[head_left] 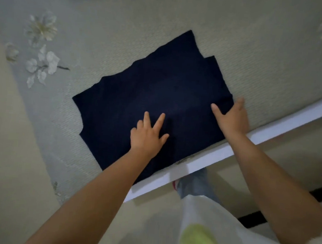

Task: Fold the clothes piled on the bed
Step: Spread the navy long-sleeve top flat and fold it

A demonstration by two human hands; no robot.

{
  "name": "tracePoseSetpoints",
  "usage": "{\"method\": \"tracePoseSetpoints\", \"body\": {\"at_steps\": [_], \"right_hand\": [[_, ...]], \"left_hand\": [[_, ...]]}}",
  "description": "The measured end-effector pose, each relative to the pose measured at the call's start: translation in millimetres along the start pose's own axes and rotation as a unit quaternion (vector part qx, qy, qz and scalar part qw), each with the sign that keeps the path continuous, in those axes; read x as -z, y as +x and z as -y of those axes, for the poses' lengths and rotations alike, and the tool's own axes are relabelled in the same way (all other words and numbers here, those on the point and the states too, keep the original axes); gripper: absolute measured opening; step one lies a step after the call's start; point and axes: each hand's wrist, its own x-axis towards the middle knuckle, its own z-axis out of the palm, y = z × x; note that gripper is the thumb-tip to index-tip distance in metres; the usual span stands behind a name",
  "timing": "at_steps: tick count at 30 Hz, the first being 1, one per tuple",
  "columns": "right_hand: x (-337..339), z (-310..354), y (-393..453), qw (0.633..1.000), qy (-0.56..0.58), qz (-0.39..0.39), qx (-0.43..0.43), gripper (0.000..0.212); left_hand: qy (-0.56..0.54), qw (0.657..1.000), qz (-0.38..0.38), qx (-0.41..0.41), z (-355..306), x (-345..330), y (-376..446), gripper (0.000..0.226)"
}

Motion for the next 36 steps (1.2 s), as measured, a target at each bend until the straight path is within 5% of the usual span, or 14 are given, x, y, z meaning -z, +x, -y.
{"method": "tracePoseSetpoints", "body": {"at_steps": [5,10,16,21,28,36], "right_hand": [[5,-2,13,0.998,0.045,0.015,-0.044,0.098],[23,-9,20,0.992,0.099,0.080,0.000,0.082],[25,-14,23,0.988,0.093,0.120,-0.002,0.078],[7,2,15,0.992,0.089,0.062,-0.064,0.077],[-4,19,13,0.980,0.172,0.037,-0.089,0.055],[-25,58,-76,0.960,0.249,-0.099,0.085,0.063]], "left_hand": [[0.069,0.992,-0.024,-0.104,-42,71,84,0.062],[0.107,0.980,-0.036,-0.161,-75,120,149,0.076],[0.135,0.960,0.047,-0.240,-82,131,204,0.099],[0.064,0.963,0.058,-0.256,-71,119,219,0.104],[-0.055,0.957,0.079,-0.273,-54,111,213,0.077],[-0.254,0.890,0.064,-0.374,27,114,141,0.070]]}}
